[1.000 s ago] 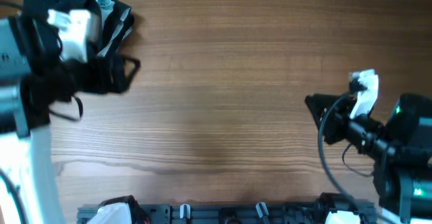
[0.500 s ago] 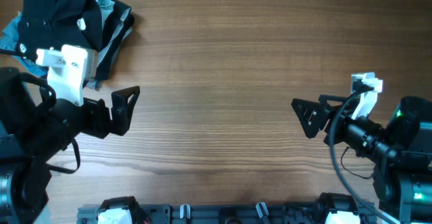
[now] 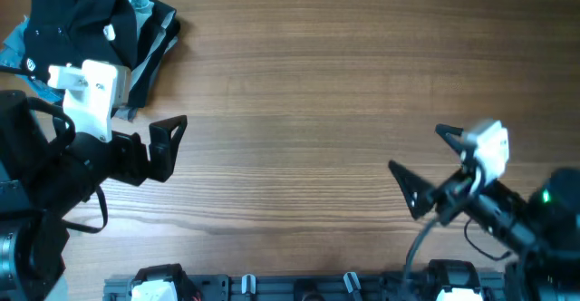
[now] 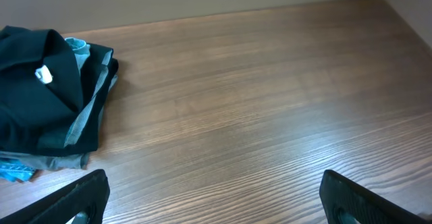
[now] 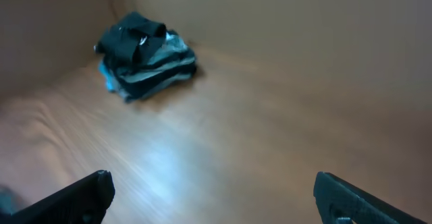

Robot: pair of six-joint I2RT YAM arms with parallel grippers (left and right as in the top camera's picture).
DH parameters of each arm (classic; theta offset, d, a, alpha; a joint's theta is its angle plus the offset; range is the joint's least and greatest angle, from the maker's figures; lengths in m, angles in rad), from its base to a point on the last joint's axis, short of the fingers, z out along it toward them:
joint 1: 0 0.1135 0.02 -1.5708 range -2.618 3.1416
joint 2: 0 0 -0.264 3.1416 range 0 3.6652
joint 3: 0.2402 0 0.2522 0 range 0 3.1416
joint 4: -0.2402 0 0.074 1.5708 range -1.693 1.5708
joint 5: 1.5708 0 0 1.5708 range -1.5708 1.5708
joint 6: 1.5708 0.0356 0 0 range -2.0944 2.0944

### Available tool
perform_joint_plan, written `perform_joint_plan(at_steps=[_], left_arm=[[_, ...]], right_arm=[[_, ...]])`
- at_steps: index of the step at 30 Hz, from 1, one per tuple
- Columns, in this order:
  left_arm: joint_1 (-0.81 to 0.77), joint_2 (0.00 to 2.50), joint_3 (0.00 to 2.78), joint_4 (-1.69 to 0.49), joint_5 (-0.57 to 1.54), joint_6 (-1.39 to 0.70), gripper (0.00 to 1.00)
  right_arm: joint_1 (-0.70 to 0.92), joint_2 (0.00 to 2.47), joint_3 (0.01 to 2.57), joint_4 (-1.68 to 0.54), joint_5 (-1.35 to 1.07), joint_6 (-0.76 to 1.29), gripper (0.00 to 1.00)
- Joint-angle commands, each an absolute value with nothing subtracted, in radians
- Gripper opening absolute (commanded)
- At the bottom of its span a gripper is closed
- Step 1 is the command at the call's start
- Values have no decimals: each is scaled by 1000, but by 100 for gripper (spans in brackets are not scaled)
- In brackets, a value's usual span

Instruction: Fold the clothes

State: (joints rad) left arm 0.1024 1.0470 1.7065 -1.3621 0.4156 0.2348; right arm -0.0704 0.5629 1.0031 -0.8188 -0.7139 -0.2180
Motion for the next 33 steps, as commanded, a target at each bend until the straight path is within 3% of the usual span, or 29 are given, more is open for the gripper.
perform_joint_plan(at_steps=[1, 5, 12, 23, 33], left_arm=[[96, 1040, 1708, -1359, 413, 255, 100], [96, 1040, 1708, -1359, 413, 255, 100], [96, 1040, 1708, -1359, 413, 255, 100], [96, 1040, 1708, -1359, 413, 255, 100], [96, 1040, 1708, -1359, 413, 255, 100]], right_arm=[[-63, 465, 907, -774, -727, -554, 100], [-63, 330, 713, -641, -743, -522, 100], [-63, 78, 338, -349, -741, -283, 100], [-13, 3, 3, 41, -725, -294, 100], [19, 4, 5, 36, -711, -475, 100]])
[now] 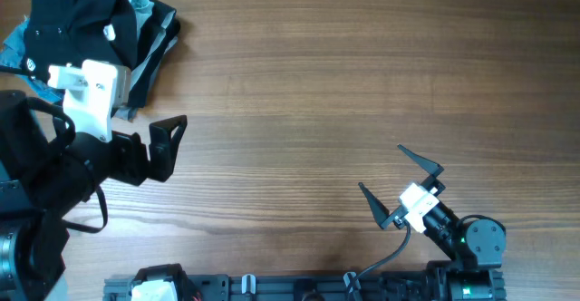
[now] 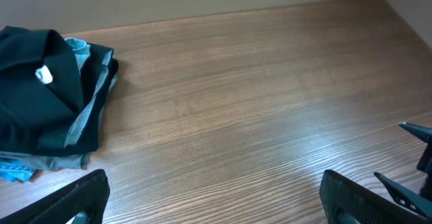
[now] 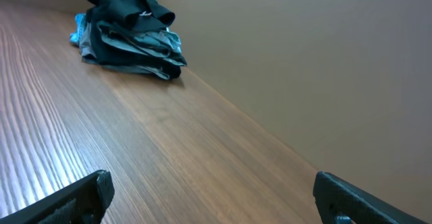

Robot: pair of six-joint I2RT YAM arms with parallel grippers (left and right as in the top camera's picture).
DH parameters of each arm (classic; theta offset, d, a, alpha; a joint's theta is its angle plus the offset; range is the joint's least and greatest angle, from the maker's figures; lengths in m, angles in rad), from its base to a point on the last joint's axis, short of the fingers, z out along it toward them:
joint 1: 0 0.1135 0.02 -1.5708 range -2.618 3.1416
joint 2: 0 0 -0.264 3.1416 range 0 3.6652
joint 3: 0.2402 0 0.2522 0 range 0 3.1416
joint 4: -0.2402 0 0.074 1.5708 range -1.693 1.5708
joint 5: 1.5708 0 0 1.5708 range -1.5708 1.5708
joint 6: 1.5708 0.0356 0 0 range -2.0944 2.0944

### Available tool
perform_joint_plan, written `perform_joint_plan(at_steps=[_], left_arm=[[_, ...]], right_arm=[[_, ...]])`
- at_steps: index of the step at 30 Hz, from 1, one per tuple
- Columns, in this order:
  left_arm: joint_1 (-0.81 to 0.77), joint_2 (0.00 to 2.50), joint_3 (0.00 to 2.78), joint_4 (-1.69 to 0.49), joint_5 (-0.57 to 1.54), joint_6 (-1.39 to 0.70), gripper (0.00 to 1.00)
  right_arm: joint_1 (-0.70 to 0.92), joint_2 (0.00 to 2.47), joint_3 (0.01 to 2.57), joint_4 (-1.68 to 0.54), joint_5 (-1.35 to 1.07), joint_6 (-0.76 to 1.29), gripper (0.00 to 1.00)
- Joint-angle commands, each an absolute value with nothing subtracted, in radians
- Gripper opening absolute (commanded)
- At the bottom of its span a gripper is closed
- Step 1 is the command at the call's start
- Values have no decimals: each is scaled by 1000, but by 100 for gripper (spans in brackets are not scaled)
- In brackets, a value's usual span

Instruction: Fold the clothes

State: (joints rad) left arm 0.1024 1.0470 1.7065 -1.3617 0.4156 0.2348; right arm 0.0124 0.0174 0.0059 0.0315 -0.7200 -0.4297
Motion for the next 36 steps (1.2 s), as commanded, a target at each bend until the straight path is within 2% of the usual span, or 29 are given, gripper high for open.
perform_joint_plan(at_steps=[1, 24, 26, 30, 36], left_arm=[[95, 1040, 1708, -1359, 413, 255, 100], [75, 1031, 1708, -1359, 381, 262, 100], [73, 1014, 1696, -1298, 365, 254, 100], [65, 912, 1552, -1026, 344, 176, 100], [65, 654, 1134, -663, 293, 118, 100]], right_arm=[[19, 5, 5, 36, -711, -475, 100], [19, 5, 5, 36, -711, -475, 100], [19, 4, 5, 36, -711, -475, 100], [19, 5, 5, 36, -711, -475, 100], [19, 4, 5, 36, -711, -475, 100]])
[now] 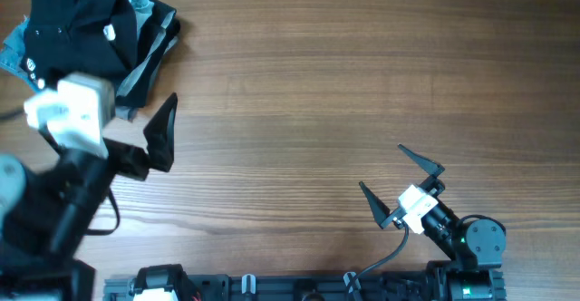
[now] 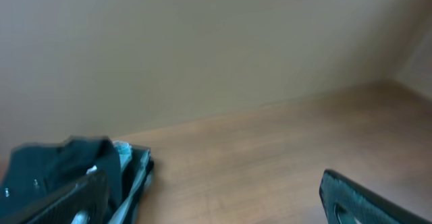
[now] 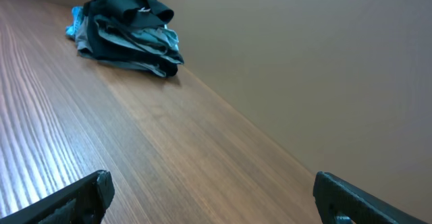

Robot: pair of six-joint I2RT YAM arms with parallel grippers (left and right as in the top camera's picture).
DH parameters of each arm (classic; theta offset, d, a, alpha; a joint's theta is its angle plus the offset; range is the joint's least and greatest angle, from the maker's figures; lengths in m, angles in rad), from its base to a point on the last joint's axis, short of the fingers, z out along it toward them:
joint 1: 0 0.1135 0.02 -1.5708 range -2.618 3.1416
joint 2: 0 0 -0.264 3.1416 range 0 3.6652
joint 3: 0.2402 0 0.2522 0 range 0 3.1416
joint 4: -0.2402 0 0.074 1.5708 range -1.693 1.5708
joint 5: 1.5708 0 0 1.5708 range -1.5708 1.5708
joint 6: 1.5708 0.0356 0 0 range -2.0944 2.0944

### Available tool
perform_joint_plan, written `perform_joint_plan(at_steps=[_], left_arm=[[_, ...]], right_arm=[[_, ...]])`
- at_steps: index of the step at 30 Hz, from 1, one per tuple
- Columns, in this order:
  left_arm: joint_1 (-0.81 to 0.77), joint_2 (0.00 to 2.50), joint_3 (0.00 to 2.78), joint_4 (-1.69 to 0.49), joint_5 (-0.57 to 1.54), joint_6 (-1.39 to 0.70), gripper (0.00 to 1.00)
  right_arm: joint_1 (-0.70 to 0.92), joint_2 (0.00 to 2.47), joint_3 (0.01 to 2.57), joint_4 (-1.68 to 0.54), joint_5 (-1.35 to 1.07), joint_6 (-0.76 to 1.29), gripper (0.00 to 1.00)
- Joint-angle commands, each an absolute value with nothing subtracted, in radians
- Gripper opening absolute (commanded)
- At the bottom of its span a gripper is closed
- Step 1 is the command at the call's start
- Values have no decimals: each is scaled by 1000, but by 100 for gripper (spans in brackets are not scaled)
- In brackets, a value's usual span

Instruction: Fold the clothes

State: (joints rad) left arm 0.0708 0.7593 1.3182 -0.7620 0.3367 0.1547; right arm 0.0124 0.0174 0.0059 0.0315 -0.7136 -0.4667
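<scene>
The clothes (image 1: pixel 100 29) are a heap of dark and light-blue garments at the table's far left corner, also low on the left in the left wrist view (image 2: pixel 61 173) and far off in the right wrist view (image 3: pixel 125 28). My left gripper (image 1: pixel 163 131) stands open and empty just in front of the heap, tilted up so that its camera faces the wall; its fingers (image 2: pixel 364 200) frame bare wood. My right gripper (image 1: pixel 399 183) is open and empty near the front right edge, low over the table, pointing toward the heap.
The wooden table (image 1: pixel 317 83) stretches between the two arms. A beige wall (image 2: pixel 216 48) rises behind its far edge. A rail with arm mounts (image 1: pixel 299 287) runs along the front edge.
My left arm has turned and tilted upward: its wrist view now shows mostly wall, with the heap low on the left. The right gripper has hardly moved. Both stay open.
At first both grippers were open, the left in front of the heap and the right at the right side, its view blurred. Then the right gripper stood low near the front edge. Now the left has tilted up; the heap lies unchanged.
</scene>
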Motion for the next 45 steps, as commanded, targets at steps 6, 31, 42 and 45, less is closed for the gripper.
perform_joint_plan(at_steps=[6, 31, 42, 45], left_arm=[[65, 375, 725, -389, 286, 118, 100], [65, 4, 6, -48, 297, 59, 100], [65, 5, 6, -48, 297, 59, 100], [65, 5, 6, -48, 297, 59, 100]], right_arm=[[19, 4, 5, 36, -711, -475, 100], [19, 4, 5, 36, -711, -475, 100], [19, 5, 5, 36, -711, -475, 100], [19, 4, 5, 36, -711, -475, 100]])
